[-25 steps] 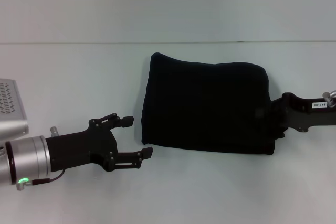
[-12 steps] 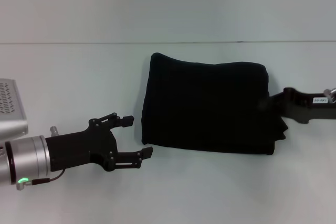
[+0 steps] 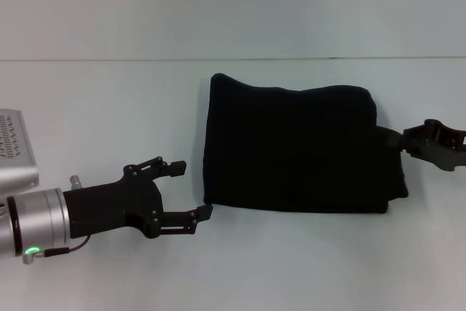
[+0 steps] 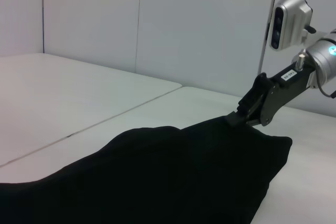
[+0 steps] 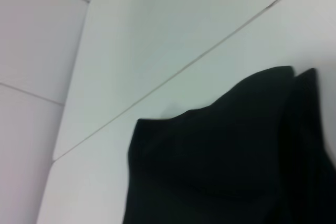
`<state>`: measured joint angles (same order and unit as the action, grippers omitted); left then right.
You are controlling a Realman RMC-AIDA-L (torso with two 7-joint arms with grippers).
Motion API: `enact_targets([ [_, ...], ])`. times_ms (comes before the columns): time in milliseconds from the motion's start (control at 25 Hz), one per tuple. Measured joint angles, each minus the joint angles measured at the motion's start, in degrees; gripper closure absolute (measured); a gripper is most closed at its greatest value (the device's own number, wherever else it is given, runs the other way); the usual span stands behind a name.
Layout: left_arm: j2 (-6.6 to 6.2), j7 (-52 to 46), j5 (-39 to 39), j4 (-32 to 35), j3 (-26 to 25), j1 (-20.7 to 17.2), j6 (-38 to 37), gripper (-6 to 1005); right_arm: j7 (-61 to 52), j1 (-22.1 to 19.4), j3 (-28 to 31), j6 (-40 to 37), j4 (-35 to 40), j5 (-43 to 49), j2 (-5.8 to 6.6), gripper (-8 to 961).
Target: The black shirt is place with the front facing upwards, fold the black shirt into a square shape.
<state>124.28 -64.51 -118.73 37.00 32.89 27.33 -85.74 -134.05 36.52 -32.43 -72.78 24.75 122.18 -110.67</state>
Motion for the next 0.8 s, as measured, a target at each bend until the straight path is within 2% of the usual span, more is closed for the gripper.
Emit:
enact_targets([
  [440,0.0,-0.9,0.3,0.0,0.0,0.4,-0.7,51,3.6,-1.1,0.1,3.8,-0.3,0.0,-1.09,895],
  [640,-0.07,-2.1,1.6,-0.2,-0.4,0.6,-0.6,50,9.0,-2.7,3.3,3.0,-0.3,-1.3,-1.77,872],
  [800,-0.13,-3.3,3.5,-0.4,-0.5,0.6,-0.5,50,15.6,-6.0,6.3,-1.1,0.0,-7.4,-2.01,721],
])
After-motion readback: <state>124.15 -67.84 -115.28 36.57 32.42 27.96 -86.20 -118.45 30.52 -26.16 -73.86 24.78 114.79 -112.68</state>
